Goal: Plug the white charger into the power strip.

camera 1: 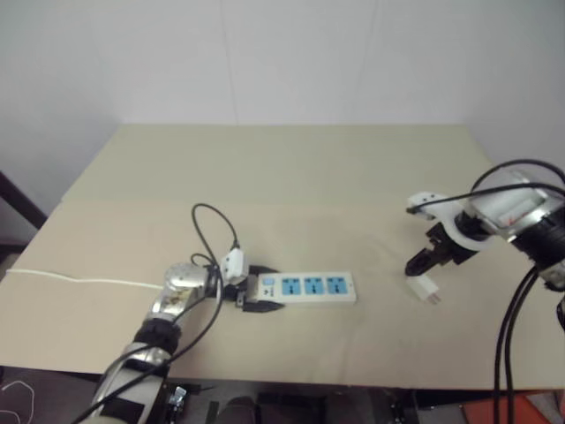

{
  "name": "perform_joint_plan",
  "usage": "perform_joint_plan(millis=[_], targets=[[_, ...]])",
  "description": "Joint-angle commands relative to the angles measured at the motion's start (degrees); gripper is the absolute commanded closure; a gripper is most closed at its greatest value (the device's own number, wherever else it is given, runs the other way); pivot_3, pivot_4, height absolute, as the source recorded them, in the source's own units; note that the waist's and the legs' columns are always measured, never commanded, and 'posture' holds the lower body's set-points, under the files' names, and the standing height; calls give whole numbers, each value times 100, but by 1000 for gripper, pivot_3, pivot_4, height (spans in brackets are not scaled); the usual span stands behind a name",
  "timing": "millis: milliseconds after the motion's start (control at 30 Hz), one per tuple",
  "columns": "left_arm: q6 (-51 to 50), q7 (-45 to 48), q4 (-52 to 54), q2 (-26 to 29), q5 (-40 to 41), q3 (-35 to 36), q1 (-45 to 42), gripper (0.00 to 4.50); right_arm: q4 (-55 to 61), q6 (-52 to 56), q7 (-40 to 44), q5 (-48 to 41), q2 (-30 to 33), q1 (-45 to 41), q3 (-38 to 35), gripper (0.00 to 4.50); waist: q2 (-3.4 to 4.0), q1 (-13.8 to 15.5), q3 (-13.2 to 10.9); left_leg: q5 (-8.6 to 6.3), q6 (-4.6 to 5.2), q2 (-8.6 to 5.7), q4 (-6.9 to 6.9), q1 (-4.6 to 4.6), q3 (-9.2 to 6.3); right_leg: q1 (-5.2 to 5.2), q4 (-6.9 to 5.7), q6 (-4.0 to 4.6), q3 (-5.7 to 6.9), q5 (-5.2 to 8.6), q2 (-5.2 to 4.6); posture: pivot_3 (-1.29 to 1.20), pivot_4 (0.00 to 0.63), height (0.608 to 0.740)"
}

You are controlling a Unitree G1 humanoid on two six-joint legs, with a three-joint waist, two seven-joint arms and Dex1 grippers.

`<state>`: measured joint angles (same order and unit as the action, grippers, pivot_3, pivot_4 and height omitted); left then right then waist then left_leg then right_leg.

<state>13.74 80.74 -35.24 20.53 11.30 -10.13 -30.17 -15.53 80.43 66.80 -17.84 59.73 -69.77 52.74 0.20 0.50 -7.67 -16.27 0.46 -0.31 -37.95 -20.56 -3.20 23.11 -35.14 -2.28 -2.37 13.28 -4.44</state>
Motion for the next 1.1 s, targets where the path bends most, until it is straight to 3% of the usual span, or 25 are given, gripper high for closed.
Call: perform_joint_plan(millis=[33,767,867,1100], targets=[[-158,-34,93,-65,-217,-284,203,1196,-7,-42,181,188,-56,16,40,102,0,1,0,0,0,0,0,0,0,0,0,0,0,0,0,0,150,740],[-471,-20,493,151,-157,-237,359,1196,-793,135,-162,574,-735,705,-312,102,-20,-27,12,0,0,2,-1,5,0,-4,0,1,2,0,2,0,150,740],[-496,-21,534,175,-152,-236,379,1196,-632,203,-152,566,-715,760,-297,723,-22,-26,14,0,0,2,-1,6,-1,-5,0,1,2,0,2,0,150,740],[-512,-35,517,192,-155,-233,348,1196,-78,410,-188,470,-597,888,-336,3021,-23,-46,14,0,0,6,-1,5,-2,-3,-2,2,3,0,6,0,150,740]])
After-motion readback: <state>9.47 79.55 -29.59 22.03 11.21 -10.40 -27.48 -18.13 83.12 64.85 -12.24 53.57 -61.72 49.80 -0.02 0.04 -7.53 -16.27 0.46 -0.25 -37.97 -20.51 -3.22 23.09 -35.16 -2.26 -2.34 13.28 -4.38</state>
